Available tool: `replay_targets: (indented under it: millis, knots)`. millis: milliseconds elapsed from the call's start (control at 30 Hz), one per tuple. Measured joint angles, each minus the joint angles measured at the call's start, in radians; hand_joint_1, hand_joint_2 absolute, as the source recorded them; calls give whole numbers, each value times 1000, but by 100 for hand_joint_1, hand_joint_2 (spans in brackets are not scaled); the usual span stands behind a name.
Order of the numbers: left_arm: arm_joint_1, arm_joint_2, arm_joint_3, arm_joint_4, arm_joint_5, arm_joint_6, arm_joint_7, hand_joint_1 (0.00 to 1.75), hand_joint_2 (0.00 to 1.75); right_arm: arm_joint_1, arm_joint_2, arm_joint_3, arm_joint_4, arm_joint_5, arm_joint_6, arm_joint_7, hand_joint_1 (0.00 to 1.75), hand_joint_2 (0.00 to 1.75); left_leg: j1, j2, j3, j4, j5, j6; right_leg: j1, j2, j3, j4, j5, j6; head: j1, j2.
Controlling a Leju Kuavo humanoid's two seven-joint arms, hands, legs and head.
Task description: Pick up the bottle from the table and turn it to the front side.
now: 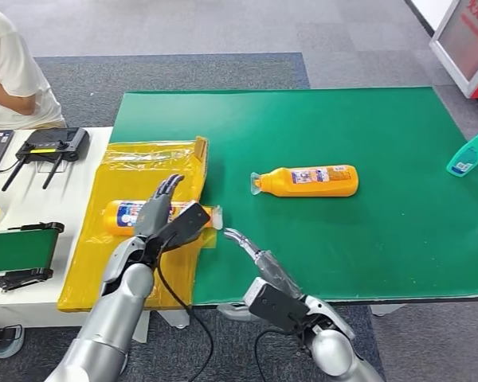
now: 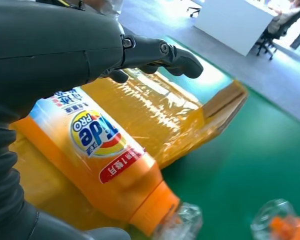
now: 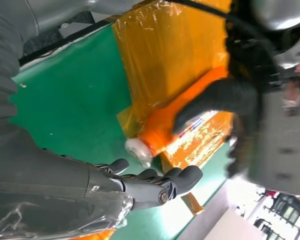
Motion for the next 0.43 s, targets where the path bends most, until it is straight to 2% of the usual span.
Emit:
replay_targets:
  millis: [133,267,433]
  knots:
    - [71,-14,-37,-210,155,-50,-14,0,175,43,0,-24,-20,5,-14,14,0,175,0,0,0,0,-1,0,0,0,0,0,0,0,0,0]
    - [128,-3,-104,-429,237,-85,-1,0,175,83,1,-49,-46,11,-20,19,0,175,0,0,-1,0,-2,2,0,0,0,0,-2,2,0,0]
    - [154,6,-136,-536,249,-88,2,0,175,96,1,-61,-59,14,-21,19,0,175,0,0,-1,0,-2,2,0,0,0,0,-2,2,0,0]
